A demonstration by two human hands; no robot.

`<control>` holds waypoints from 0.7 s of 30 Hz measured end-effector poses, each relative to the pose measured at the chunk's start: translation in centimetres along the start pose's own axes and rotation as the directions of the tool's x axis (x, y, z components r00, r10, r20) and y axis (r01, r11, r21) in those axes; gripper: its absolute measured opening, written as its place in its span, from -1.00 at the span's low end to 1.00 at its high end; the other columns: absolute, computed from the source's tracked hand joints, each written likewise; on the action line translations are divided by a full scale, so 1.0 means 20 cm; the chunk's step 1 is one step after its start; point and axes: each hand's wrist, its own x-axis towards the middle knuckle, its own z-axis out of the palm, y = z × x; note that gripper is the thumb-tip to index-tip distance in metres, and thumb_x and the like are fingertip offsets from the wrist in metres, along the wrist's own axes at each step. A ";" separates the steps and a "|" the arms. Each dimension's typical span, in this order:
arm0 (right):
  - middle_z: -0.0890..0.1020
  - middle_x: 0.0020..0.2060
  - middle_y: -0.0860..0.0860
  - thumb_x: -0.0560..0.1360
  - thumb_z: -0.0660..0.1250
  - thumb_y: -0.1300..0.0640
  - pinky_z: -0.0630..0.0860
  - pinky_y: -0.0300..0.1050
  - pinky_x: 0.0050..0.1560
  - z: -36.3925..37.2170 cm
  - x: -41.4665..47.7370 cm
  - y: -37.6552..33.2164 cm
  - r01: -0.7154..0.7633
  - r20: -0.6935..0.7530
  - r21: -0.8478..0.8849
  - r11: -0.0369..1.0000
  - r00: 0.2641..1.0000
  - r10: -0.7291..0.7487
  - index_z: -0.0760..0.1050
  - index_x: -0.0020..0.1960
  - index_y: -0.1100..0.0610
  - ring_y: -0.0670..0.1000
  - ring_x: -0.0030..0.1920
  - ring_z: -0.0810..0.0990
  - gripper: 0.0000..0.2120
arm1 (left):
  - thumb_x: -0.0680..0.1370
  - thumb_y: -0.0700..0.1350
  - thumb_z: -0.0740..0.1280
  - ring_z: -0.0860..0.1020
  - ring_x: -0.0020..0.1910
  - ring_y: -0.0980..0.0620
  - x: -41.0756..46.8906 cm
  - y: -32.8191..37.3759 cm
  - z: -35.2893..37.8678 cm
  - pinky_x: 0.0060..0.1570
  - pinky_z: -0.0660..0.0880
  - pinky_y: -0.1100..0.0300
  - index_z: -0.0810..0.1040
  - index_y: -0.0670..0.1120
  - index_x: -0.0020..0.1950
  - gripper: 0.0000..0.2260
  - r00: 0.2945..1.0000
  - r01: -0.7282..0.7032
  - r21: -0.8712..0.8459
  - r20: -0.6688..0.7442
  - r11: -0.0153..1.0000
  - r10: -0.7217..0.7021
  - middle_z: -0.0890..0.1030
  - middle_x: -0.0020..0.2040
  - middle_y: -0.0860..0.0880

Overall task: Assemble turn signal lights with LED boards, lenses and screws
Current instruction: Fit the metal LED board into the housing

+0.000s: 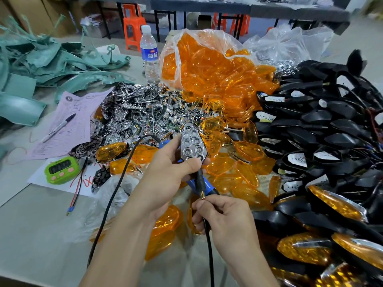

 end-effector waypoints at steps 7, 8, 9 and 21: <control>0.69 -0.40 0.04 0.57 0.41 0.18 0.54 -0.25 -0.32 0.00 -0.01 0.00 -0.033 -0.045 0.046 0.998 0.998 0.035 0.72 -0.23 0.02 -0.09 -0.44 0.59 -0.77 | 0.61 -0.41 0.33 0.71 0.10 -0.13 0.02 -0.01 -0.01 -0.06 0.66 0.10 0.29 0.46 0.52 -0.19 0.995 -0.100 0.080 0.031 0.992 0.097 0.64 0.24 0.13; 0.69 -0.41 0.03 0.57 0.41 0.18 0.52 -0.27 -0.33 0.01 -0.01 0.00 -0.037 -0.052 0.037 0.999 0.998 0.039 0.72 -0.22 0.03 -0.10 -0.44 0.59 -0.78 | 0.59 -0.39 0.34 0.69 0.10 -0.19 0.02 -0.01 -0.01 -0.05 0.67 0.07 0.28 0.48 0.51 -0.18 0.993 -0.112 0.097 0.043 0.989 0.108 0.63 0.26 0.16; 0.68 -0.41 0.02 0.57 0.41 0.17 0.51 -0.28 -0.34 0.01 -0.01 0.01 -0.041 -0.059 0.030 0.999 0.997 0.043 0.71 -0.19 0.03 -0.11 -0.44 0.58 -0.80 | 0.57 -0.35 0.36 0.66 0.12 -0.24 0.02 -0.01 -0.01 -0.05 0.68 0.04 0.28 0.48 0.51 -0.18 0.992 -0.120 0.112 0.053 0.986 0.115 0.63 0.28 0.16; 0.67 -0.42 -0.03 0.58 0.45 0.13 0.46 -0.36 -0.40 0.03 -0.01 0.05 -0.055 -0.162 0.015 0.998 0.985 0.057 0.71 -0.19 -0.01 -0.14 -0.45 0.57 -0.82 | 0.51 -0.28 0.42 0.60 0.17 -0.36 0.02 -0.03 -0.02 0.03 0.68 -0.19 0.38 0.39 0.45 -0.29 0.992 -0.103 0.157 0.091 0.982 0.090 0.61 0.12 -0.13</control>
